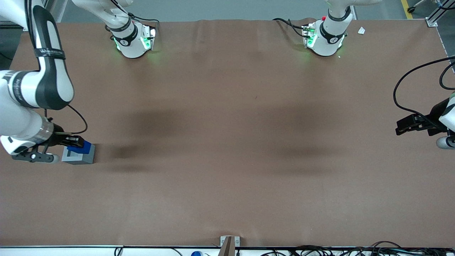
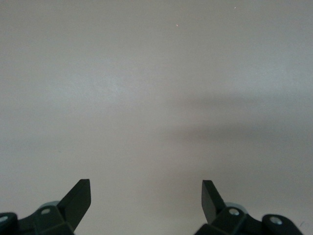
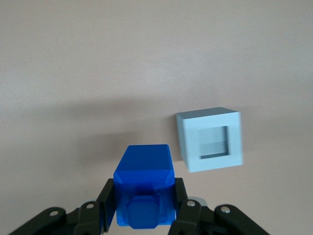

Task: Insert blue part into gray base with right arm
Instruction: 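Carry the blue block over the gray frame's square opening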

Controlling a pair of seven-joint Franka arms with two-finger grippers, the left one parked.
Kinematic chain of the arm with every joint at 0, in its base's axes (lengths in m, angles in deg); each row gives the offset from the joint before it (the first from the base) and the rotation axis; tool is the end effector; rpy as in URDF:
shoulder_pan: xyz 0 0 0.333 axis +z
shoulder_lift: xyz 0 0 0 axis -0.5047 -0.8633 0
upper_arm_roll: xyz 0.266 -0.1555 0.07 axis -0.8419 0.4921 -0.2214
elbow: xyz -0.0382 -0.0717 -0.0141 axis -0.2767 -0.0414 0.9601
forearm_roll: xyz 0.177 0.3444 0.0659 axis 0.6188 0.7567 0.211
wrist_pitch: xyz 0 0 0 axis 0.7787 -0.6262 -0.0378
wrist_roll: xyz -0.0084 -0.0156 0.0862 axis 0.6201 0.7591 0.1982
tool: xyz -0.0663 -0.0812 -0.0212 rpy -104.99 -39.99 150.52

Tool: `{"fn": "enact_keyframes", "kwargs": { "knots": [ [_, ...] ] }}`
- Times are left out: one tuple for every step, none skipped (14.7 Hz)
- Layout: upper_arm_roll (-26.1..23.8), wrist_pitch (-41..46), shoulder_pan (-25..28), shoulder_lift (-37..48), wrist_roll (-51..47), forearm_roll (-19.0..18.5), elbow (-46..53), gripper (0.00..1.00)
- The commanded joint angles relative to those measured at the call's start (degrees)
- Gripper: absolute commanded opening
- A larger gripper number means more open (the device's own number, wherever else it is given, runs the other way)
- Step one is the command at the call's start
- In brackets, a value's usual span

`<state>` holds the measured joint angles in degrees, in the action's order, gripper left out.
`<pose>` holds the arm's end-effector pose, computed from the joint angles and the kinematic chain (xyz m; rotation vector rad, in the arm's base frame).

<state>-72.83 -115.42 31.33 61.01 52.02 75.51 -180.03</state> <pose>0.6283 -0.0627 0.4017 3.0836 -0.1176 -0.0377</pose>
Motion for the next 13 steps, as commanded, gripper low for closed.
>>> {"fn": "enact_keyframes", "kwargs": {
  "knots": [
    [-0.65,-0.46,-4.61,0.99,5.45,-0.94,-1.46,0.00],
    [-0.65,-0.81,-5.67,0.82,6.42,-0.85,-1.46,0.01],
    [-0.65,-1.07,-6.46,0.73,6.78,-0.85,-1.37,0.00],
    [-0.73,-1.60,-6.99,0.64,6.95,-0.85,-1.46,0.00],
    [-0.74,-1.95,-7.26,0.55,7.04,-0.85,-1.46,0.01],
    [-0.74,-2.48,-7.52,0.46,8.00,-0.76,-1.46,0.00],
    [-0.74,-3.26,-8.14,0.12,9.32,-0.67,-1.55,0.00],
    [-0.74,-4.23,-8.93,-0.58,10.55,-0.33,-1.55,0.00],
    [-0.74,-5.11,-9.37,-0.94,11.60,-0.24,-1.63,0.01],
    [-0.82,-5.47,-9.63,-1.46,12.22,-0.15,-1.63,0.00],
    [-0.82,-5.56,-9.90,-1.73,12.40,0.03,-1.63,0.01],
    [-0.91,-5.56,-9.90,-1.99,12.41,0.03,-1.63,0.00],
    [-0.91,-5.56,-9.90,-2.26,12.49,0.03,-1.55,0.01]
  ]
}}
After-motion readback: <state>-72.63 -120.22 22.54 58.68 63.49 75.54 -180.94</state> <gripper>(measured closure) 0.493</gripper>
